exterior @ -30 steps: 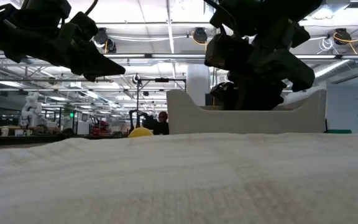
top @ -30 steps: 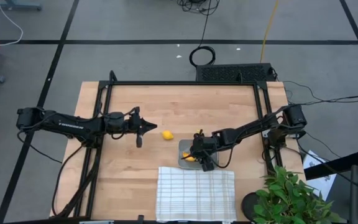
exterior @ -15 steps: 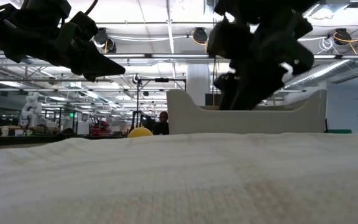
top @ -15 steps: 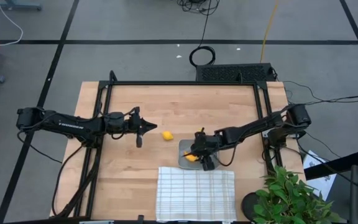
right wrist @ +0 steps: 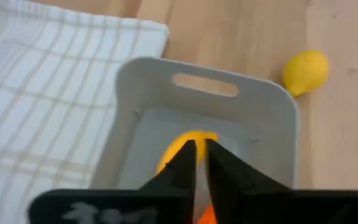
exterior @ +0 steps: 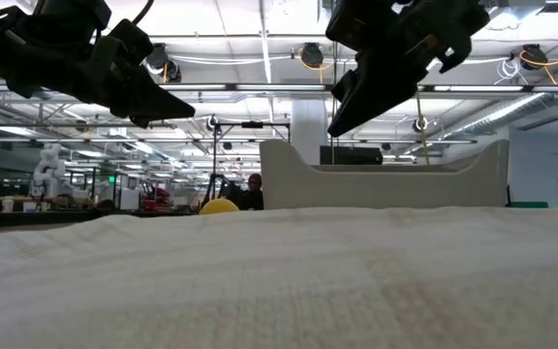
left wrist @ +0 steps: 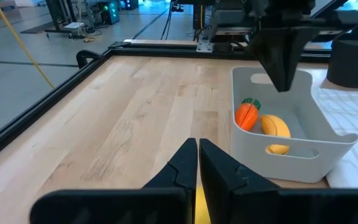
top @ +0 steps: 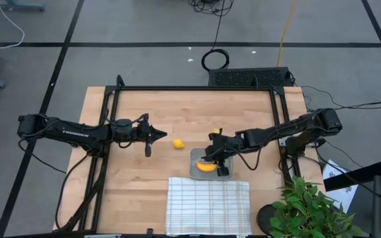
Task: Pick and placing Produce into tupperware
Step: Put the lemon into the gray bin
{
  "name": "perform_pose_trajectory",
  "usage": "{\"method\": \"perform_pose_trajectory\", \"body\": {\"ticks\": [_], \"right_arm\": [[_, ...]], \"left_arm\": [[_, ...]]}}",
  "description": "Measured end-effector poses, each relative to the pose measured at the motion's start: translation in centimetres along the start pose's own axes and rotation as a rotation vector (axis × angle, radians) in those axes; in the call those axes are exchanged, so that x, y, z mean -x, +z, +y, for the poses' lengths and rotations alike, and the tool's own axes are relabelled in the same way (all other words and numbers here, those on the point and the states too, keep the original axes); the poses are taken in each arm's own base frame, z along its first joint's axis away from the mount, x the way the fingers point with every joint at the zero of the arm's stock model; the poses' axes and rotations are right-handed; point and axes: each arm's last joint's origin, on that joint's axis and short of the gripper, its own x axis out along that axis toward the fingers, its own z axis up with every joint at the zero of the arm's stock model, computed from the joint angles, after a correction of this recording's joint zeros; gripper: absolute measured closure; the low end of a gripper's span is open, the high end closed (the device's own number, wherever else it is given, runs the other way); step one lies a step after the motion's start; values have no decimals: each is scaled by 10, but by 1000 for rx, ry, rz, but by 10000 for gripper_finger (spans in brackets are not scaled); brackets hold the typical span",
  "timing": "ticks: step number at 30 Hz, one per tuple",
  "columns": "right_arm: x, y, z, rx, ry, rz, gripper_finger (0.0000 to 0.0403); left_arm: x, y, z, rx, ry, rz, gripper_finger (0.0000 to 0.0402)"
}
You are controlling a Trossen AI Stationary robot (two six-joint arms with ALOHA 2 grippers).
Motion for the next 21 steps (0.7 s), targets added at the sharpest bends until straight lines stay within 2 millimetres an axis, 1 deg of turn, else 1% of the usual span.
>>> {"method": "perform_pose_trajectory", "body": {"ticks": [5, 7, 13, 16, 18, 21], "right_arm": [[0, 3, -9, 5, -16, -33, 396], [1, 3, -12, 4, 10, -44, 401], [1, 5, -18, 8, 7, -65, 402], [2, 5, -21, 4, 3, -66, 402], [6, 5, -24, 0, -4, -67, 402], [14, 8, -28, -2, -18, -96, 403]], "left_arm": [[0, 0, 0, -1, 0, 1, 380], [0, 0, 0, -12, 0, 0, 380], [0, 1, 0, -55, 0, -7, 380], [0, 3, -1, -76, 2, -26, 389], [0, 3, -3, -97, 14, -31, 398], [0, 3, -6, -128, 45, -29, 397]]}}
